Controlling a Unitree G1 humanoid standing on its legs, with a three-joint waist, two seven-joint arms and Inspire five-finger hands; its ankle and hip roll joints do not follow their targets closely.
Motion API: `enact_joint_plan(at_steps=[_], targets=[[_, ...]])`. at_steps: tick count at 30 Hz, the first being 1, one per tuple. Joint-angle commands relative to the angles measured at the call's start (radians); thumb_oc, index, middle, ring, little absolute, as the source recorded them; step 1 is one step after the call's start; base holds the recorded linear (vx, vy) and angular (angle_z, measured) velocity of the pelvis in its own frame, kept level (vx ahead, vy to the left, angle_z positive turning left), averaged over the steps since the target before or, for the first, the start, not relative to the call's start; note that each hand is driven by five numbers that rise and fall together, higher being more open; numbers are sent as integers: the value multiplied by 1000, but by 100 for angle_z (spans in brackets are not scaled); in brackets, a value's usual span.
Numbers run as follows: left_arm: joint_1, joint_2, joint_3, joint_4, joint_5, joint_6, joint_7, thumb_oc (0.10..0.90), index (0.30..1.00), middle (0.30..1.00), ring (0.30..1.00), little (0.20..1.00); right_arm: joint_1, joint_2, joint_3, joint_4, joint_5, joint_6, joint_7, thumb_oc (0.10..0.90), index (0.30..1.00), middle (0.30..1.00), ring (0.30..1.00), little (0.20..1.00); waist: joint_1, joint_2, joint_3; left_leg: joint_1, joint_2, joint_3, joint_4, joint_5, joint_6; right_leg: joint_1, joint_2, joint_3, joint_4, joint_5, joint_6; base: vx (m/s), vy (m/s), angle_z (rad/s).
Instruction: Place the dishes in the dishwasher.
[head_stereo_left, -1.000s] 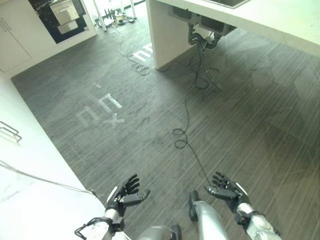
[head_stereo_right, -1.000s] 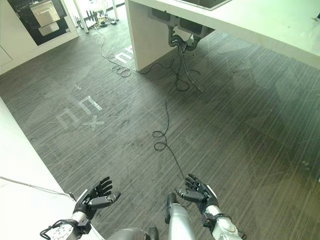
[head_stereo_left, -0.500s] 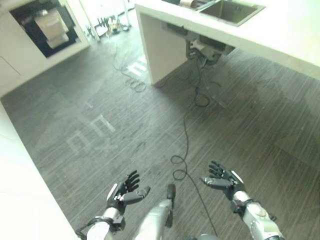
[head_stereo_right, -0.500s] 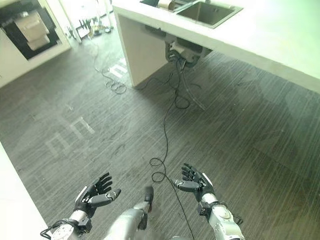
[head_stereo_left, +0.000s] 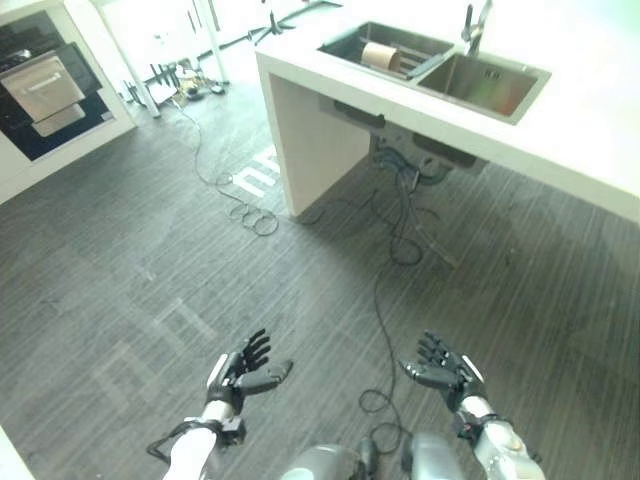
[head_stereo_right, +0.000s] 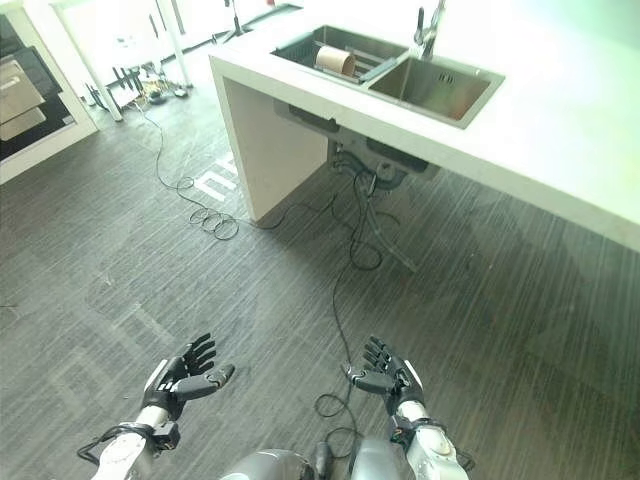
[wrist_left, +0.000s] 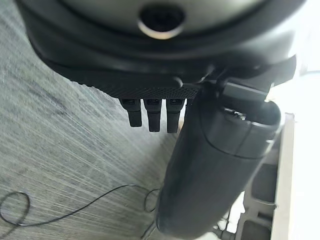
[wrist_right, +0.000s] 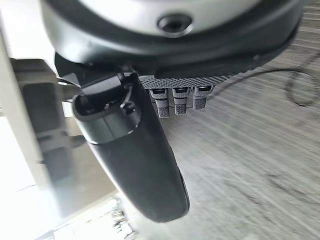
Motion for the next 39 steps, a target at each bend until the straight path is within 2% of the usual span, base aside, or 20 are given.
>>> enact_joint_plan(at_steps=[1,2,3,4,6,8,9,12,13,14,15,17,18,20,22,24,27,30,37,39], targets=[[58,-8,16,-83,-5,-60,19,800,900,900,900,900,-40,-104,-64,-67,50,-86,34,800,900,900,900,900,-12,18,-51,190,-84,-4,-291,38,34,171,94,-109,-536,201,-4,660,-107,-19],[47,-13,2,-76,-11,-60,44,800,900,900,900,900,-48,-123,-74,-49,50,-82,73,800,900,900,900,900,-29,-8,-48,248,-110,-28,-291,-15,20,60,29,-110,-536,192,26,636,-84,-14],[47,-20,-4,-72,-12,-65,56,800,900,900,900,900,-48,-126,-78,-47,45,-79,85,800,900,900,900,900,-34,-14,-52,274,-115,-38,-291,-37,14,26,11,-108,-536,207,38,873,-95,55],[55,-37,-9,-58,-4,-77,67,800,900,900,900,900,-46,-127,-83,-54,37,-67,96,800,900,900,900,900,-37,-12,-67,316,-114,-50,-291,-64,0,7,7,-119,-536,227,43,893,-131,22],[73,-51,-4,-56,34,-67,75,800,900,900,900,900,-51,-136,-70,-79,34,-37,83,800,900,900,900,900,-39,-1,-89,354,-96,-58,-291,-64,-18,59,40,-90,-536,201,17,931,-187,-23],[78,-56,-5,-48,30,-63,80,800,900,900,900,900,-65,-146,-43,-94,16,-15,67,800,900,900,900,900,-40,20,-99,405,-42,-53,-291,99,-75,119,77,-77,-536,151,-26,775,-179,22],[87,-58,4,-57,14,-61,71,800,900,900,900,900,-64,-158,-35,-113,-22,-8,79,800,900,900,900,900,-28,12,-96,389,-19,-32,-215,296,-131,167,76,-60,-536,105,-52,572,-141,48],[89,-62,12,-64,-1,-44,62,800,900,900,900,900,-65,-180,-31,-110,-51,-8,72,800,900,900,900,900,-16,4,-80,250,-38,-3,62,365,-163,223,72,-43,-536,67,-86,411,-119,-5],[85,-60,12,-61,0,-38,46,800,900,900,900,900,-69,-186,-33,-95,-43,-19,66,800,900,900,900,900,-8,-7,-68,161,-39,30,164,344,-157,255,68,-33,-536,48,-96,397,-116,-40],[78,-60,12,-54,10,-32,33,800,900,900,900,900,-70,-190,-42,-77,-38,-23,69,800,900,900,900,900,7,-8,-60,92,-36,59,155,290,-132,289,75,-18,-536,25,-93,415,-60,5],[78,-61,12,-47,17,-29,37,800,900,900,900,900,-72,-188,-45,-70,-44,-11,70,800,900,900,900,900,16,-10,-60,91,-28,71,60,257,-112,299,75,-13,-536,14,-86,417,29,15],[83,-61,12,-34,16,-30,48,800,900,900,900,900,-77,-185,-40,-63,-56,17,55,800,900,900,900,900,30,-6,-61,107,-2,72,-179,249,-98,307,80,-10,-536,-1,-75,318,124,-12],[87,-60,11,-32,15,-29,54,800,900,900,900,900,-79,-184,-31,-51,-53,24,44,800,900,900,900,900,39,-2,-61,116,3,58,-288,257,-102,311,85,-7,-536,-9,-71,282,178,-58],[100,-62,9,-33,23,-20,66,800,900,900,900,900,-83,-178,-16,-3,-40,8,14,800,900,900,900,900,58,29,-64,34,19,-6,-291,206,-121,327,116,3,-536,-28,-61,283,213,-65],[108,-70,8,-23,39,-28,83,800,900,900,900,900,-84,-172,-12,34,-28,-11,-3,800,900,900,900,900,75,39,-66,-12,25,-30,-291,220,-142,344,127,16,-536,-44,-56,266,183,-81],[109,-93,18,67,50,-32,93,800,900,900,900,900,-83,-164,-14,120,-24,-31,-20,800,900,900,900,900,99,44,-68,-82,38,-30,-291,269,-163,389,140,30,-536,-78,-53,320,232,-39],[60,-164,18,335,109,-61,98,800,900,900,900,900,-101,-128,-17,311,-31,-37,-10,800,900,900,900,900,86,36,-96,-19,11,-74,-291,202,-124,373,126,30,-536,-64,-39,226,187,-59],[28,-194,13,498,96,-97,138,800,900,900,900,900,-113,-90,-40,476,-97,-45,14,800,900,900,900,900,78,32,-100,26,1,-65,-291,156,-101,350,110,13,-536,-49,-35,76,86,-28],[9,-195,40,635,10,-108,137,800,900,900,900,900,-121,-56,-124,658,-20,18,-16,800,900,900,900,900,65,24,-106,59,-13,-28,-291,105,-61,352,87,6,-536,-33,-22,7,98,-30],[5,-196,41,645,-1,-108,139,800,900,900,900,900,-119,-50,-144,662,-18,9,-19,800,900,900,900,900,57,30,-97,86,-9,-18,-291,87,-29,385,89,-21,-536,53,-10,84,195,-93]])
